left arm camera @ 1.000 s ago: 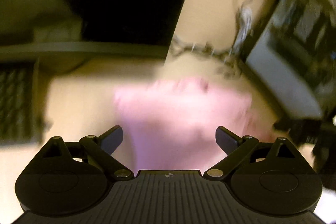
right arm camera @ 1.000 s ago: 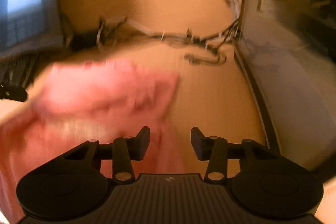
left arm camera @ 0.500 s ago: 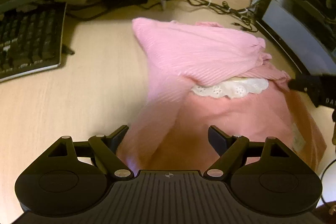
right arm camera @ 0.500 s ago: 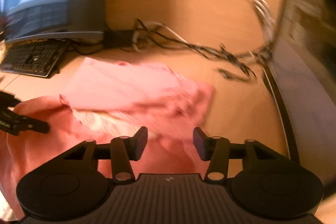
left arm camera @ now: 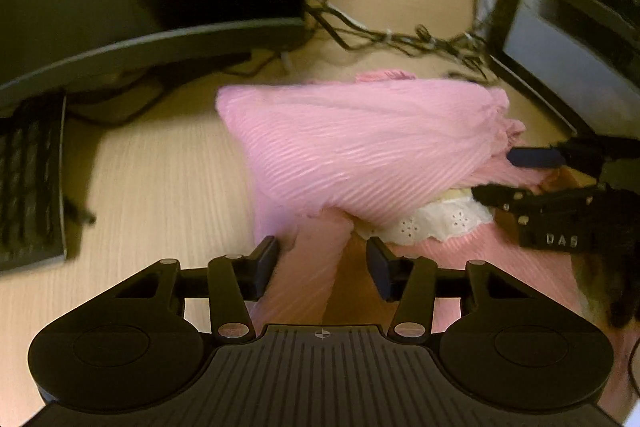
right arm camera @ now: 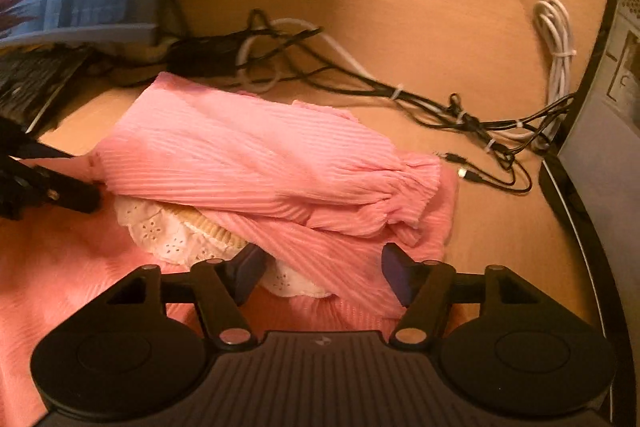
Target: Fold clothes
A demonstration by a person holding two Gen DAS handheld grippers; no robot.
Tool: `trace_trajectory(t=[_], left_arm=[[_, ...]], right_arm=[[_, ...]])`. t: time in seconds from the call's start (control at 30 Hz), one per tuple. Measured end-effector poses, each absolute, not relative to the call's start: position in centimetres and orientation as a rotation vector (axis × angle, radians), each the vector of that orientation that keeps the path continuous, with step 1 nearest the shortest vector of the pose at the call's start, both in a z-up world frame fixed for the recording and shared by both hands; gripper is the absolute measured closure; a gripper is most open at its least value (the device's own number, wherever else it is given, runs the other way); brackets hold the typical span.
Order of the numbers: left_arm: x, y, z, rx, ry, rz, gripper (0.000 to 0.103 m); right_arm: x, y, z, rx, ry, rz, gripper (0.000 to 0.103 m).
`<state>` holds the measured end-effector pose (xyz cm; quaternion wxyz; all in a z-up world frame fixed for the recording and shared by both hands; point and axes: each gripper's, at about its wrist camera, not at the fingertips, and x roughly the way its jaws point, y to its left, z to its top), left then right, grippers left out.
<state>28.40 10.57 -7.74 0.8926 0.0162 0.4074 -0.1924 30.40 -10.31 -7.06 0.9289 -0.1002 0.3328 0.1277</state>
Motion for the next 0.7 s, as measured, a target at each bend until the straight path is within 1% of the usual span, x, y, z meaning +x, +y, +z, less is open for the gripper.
trace_trajectory(t=[0.03,0.07,0.1,0.13,0.17,0.2,0.3,0.43,0.47,0.53,0.57,0.6,0.63,0.67,0.7], left_arm=[[29.0,10.9,-7.5,0.007,0.843,-0.402,0.051],[29.1,11.4,-7.1,-0.016,0.837,-0.41,0.048],[28.5,12.1,-6.6,-0.031,0.826,-0.425,0.036],[27.9,12.8,-6.0,-0.046,0.814,-0.44,0.029],[27.2,13.4,-5.8,-0.05,0.812,-0.447,0.017],[26.4,13.9,-6.1,-0.037,0.825,-0.443,0.015],[24.0,15.3,-7.0,0.002,0.863,-0.432,0.015],[22.2,15.8,-8.4,0.04,0.886,-0.367,0.017],[22.0,15.8,-8.5,0.045,0.879,-0.346,0.02],[21.5,15.4,-8.5,0.074,0.863,-0.304,0.039],[21.1,15.0,-8.4,0.107,0.855,-0.281,0.06],[20.9,14.6,-8.2,0.128,0.852,-0.267,0.077],[20.7,14.0,-7.8,0.149,0.85,-0.256,0.089],[20.3,13.1,-7.3,0.19,0.838,-0.233,0.094],[19.6,11.9,-6.7,0.24,0.818,-0.229,0.094]], right_arm=[[30.5,-10.5,-7.1,-0.191,0.681,0.259,0.038],[30.5,-10.8,-7.1,-0.179,0.68,0.258,0.038],[30.2,-11.0,-7.2,-0.18,0.672,0.258,0.038],[29.9,-11.1,-7.1,-0.189,0.665,0.256,0.038],[29.4,-11.1,-7.0,-0.204,0.662,0.254,0.038],[28.7,-11.4,-6.6,-0.194,0.663,0.26,0.038],[26.2,-12.6,-5.0,-0.133,0.672,0.289,0.038],[22.6,-14.6,-4.2,-0.061,0.703,0.292,0.034],[22.0,-15.0,-4.4,-0.062,0.713,0.279,0.034],[21.0,-15.8,-4.8,-0.056,0.734,0.256,0.034],[20.6,-16.2,-5.0,-0.047,0.745,0.247,0.034],[20.3,-16.6,-5.0,-0.041,0.748,0.24,0.034],[19.9,-17.0,-4.9,-0.036,0.749,0.234,0.034],[19.5,-17.4,-4.7,-0.04,0.742,0.237,0.034],[19.0,-17.7,-4.4,-0.046,0.731,0.242,0.034]])
